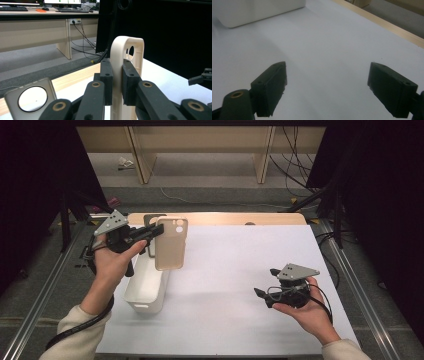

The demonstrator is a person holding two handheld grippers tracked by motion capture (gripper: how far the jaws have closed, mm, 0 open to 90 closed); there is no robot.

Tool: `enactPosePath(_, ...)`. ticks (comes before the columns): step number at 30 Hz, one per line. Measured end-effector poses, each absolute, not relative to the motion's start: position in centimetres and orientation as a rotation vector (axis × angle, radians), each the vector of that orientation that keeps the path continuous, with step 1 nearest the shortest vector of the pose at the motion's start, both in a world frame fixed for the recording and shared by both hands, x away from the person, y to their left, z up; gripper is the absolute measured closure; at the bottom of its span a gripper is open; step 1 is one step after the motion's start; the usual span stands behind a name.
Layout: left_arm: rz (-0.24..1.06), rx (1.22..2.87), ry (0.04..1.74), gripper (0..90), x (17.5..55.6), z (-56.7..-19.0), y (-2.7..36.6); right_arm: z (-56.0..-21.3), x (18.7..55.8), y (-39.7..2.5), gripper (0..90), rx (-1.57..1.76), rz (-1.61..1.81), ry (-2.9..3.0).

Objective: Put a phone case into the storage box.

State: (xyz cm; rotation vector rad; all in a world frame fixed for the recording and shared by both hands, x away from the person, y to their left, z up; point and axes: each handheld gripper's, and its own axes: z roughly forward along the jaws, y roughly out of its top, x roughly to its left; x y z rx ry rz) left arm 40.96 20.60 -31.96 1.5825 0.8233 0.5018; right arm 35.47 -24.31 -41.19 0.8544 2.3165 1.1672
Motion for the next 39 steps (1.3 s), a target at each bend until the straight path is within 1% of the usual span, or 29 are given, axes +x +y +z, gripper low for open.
enactPosePath(39,0.578,1.557,0.874,80.9,41.6,-31.4,24.5,-41.2,35.0,-25.4,16.8,0.888,1.173,2.293)
